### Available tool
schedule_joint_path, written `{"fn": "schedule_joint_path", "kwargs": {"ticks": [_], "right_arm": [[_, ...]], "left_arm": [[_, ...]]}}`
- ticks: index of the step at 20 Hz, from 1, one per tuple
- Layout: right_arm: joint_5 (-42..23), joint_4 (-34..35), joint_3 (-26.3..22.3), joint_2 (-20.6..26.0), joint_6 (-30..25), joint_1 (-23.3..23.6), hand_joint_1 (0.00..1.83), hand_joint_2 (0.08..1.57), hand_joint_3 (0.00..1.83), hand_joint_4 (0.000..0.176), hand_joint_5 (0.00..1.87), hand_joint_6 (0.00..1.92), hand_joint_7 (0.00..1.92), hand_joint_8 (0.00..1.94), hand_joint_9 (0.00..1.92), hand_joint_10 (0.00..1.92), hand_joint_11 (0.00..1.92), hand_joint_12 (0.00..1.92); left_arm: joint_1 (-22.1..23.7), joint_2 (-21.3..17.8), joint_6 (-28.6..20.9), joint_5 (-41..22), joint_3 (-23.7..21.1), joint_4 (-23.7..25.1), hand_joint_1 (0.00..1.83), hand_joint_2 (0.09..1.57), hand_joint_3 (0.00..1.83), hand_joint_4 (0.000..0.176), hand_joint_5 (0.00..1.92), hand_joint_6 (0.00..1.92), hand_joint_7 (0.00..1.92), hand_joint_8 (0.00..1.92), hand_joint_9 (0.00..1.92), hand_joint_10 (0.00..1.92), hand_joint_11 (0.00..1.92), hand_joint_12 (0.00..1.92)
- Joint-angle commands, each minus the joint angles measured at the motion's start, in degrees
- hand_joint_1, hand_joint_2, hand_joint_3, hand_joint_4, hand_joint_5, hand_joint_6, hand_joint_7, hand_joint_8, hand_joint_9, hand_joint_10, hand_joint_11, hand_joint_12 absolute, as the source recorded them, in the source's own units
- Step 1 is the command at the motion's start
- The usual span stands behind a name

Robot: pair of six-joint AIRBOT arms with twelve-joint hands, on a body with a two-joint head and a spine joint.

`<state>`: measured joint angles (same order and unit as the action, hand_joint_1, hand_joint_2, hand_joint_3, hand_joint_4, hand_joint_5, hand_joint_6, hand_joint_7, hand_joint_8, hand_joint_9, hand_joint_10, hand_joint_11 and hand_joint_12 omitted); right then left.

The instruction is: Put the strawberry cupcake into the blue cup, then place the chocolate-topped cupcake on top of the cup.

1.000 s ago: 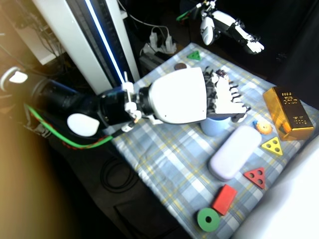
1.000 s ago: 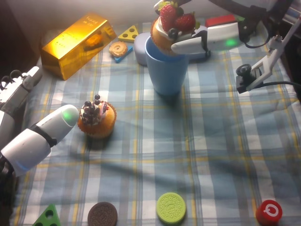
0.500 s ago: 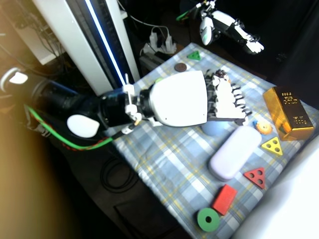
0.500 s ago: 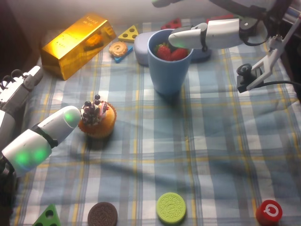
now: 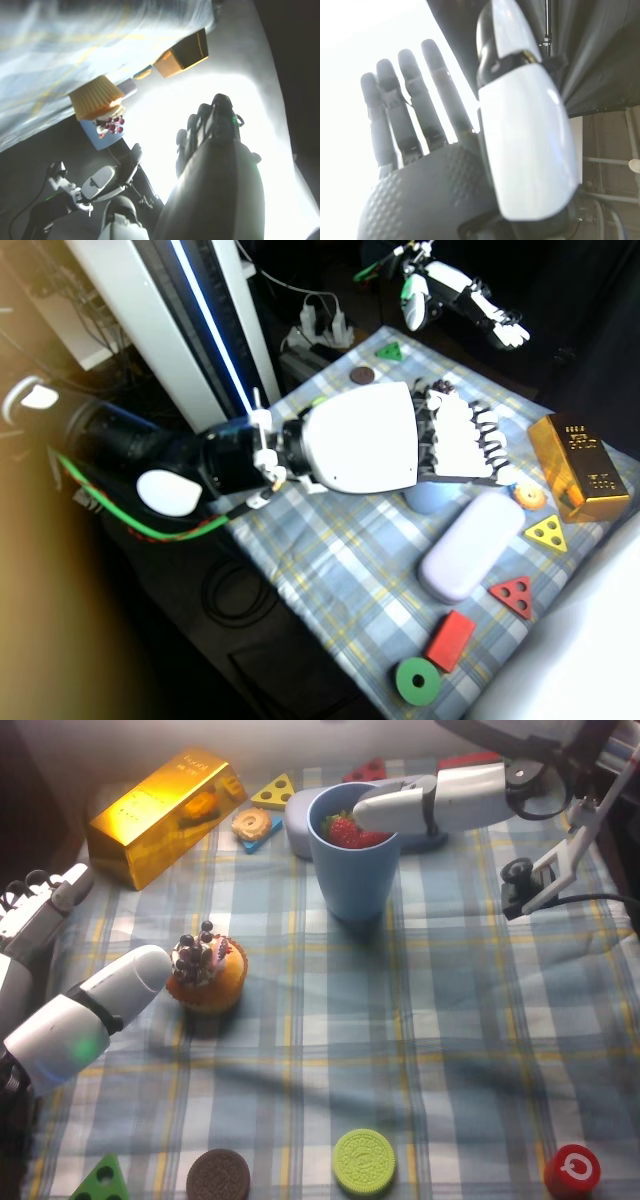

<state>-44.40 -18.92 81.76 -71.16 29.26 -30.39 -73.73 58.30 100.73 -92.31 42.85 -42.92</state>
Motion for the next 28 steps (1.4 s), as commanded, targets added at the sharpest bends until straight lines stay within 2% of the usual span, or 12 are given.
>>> {"fn": "schedule_joint_path", "kwargs": {"ticks": [1, 3, 7, 8, 10, 11, 12, 15, 17, 21, 24, 28], "right_arm": [[-6.6, 1.7, -0.8, 1.0, 0.0, 1.1, 0.26, 1.01, 0.0, 0.066, 0.25, 0.0, 0.29, 0.0, 0.32, 0.0, 0.27, 0.2], [-6.6, 1.9, -2.8, 3.8, 1.3, 1.1, 0.08, 1.05, 0.01, 0.088, 0.13, 0.0, 0.15, 0.0, 0.16, 0.0, 0.12, 0.14], [-6.6, 3.2, -9.4, 9.8, 6.8, 1.1, 0.0, 0.92, 0.01, 0.047, 0.04, 0.0, 0.1, 0.0, 0.05, 0.0, 0.0, 0.34], [-6.6, 3.2, -10.7, 11.5, 7.4, 1.1, 0.0, 0.94, 0.0, 0.009, 0.01, 0.0, 0.05, 0.0, 0.03, 0.0, 0.0, 0.09], [-6.6, 3.2, -12.3, 13.7, 7.4, 0.1, 0.0, 0.95, 0.0, 0.066, 0.01, 0.0, 0.0, 0.0, 0.0, 0.0, 0.0, 0.0], [-6.7, 3.3, -13.0, 14.6, 7.7, -0.6, 0.0, 0.97, 0.01, 0.059, 0.0, 0.0, 0.0, 0.0, 0.0, 0.0, 0.0, 0.0], [-6.7, 4.4, -13.9, 15.6, 8.7, -1.6, 0.0, 0.94, 0.0, 0.096, 0.0, 0.0, 0.02, 0.01, 0.0, 0.0, 0.0, 0.0], [-8.9, 7.6, -17.6, 19.9, 11.7, -5.7, 0.0, 0.89, 0.0, 0.135, 0.0, 0.0, 0.04, 0.01, 0.0, 0.0, 0.0, 0.0], [-10.5, 9.4, -19.2, 22.7, 12.1, -8.3, 0.0, 0.9, 0.0, 0.076, 0.0, 0.0, 0.02, 0.0, 0.0, 0.0, 0.0, 0.0], [-13.6, 16.5, -25.4, 28.1, 22.4, -14.7, 0.0, 0.87, 0.0, 0.128, 0.0, 0.0, 0.07, 0.01, 0.02, 0.01, 0.0, 0.0], [-17.4, 20.2, -27.1, 28.5, 24.8, -19.1, 0.0, 0.89, 0.0, 0.082, 0.0, 0.0, 0.05, 0.0, 0.0, 0.0, 0.0, 0.0], [-21.3, 24.1, -27.8, 28.7, 24.8, -24.4, 0.0, 0.88, 0.0, 0.065, 0.0, 0.0, 0.05, 0.01, 0.0, 0.0, 0.0, 0.0]], "left_arm": [[0.4, -0.7, -0.3, -6.5, 0.2, 2.5, 0.2, 0.92, 0.0, 0.063, 0.22, 0.0, 0.14, 0.0, 0.06, 0.0, 0.0, 0.0], [0.4, -1.0, -0.3, -6.5, 0.1, 2.5, 0.18, 0.92, 0.0, 0.052, 0.22, 0.0, 0.15, 0.0, 0.07, 0.0, 0.0, 0.0], [1.0, -1.9, -0.3, -5.4, 0.1, 3.4, 0.14, 0.93, 0.0, 0.038, 0.22, 0.0, 0.14, 0.0, 0.06, 0.0, 0.0, 0.0], [1.3, -2.0, -0.3, -5.2, 0.3, 4.0, 0.13, 0.94, 0.0, 0.014, 0.23, 0.01, 0.16, 0.01, 0.07, 0.01, 0.0, 0.0], [1.8, -2.2, -0.3, -4.4, 0.8, 4.5, 0.14, 0.93, 0.0, 0.003, 0.24, 0.01, 0.16, 0.01, 0.08, 0.01, 0.0, 0.0], [2.1, -2.2, -0.3, -3.7, 1.1, 4.6, 0.14, 0.92, 0.0, 0.024, 0.23, 0.0, 0.15, 0.0, 0.07, 0.0, 0.0, 0.0], [2.2, -2.2, -0.3, -3.0, 1.5, 4.6, 0.15, 0.91, 0.0, 0.035, 0.23, 0.0, 0.13, 0.0, 0.06, 0.0, 0.0, 0.0], [2.8, -1.9, -0.3, -0.3, 2.6, 4.9, 0.18, 0.88, 0.0, 0.062, 0.23, 0.0, 0.1, 0.0, 0.01, 0.0, 0.0, 0.0], [3.4, -1.6, -0.3, 1.7, 3.4, 5.5, 0.26, 0.83, 0.0, 0.075, 0.25, 0.01, 0.11, 0.0, 0.0, 0.0, 0.0, 0.0], [6.3, -0.3, -0.5, 8.2, 5.9, 8.1, 0.36, 0.8, 0.0, 0.065, 0.27, 0.0, 0.1, 0.0, 0.0, 0.0, 0.0, 0.0], [7.7, 1.0, -0.7, 12.0, 7.7, 9.4, 0.4, 0.76, 0.0, 0.026, 0.29, 0.0, 0.16, 0.01, 0.0, 0.0, 0.0, 0.0], [9.4, 2.6, -0.9, 16.1, 9.5, 10.6, 0.52, 0.75, 0.0, 0.094, 0.31, 0.0, 0.26, 0.01, 0.0, 0.0, 0.0, 0.0]]}}
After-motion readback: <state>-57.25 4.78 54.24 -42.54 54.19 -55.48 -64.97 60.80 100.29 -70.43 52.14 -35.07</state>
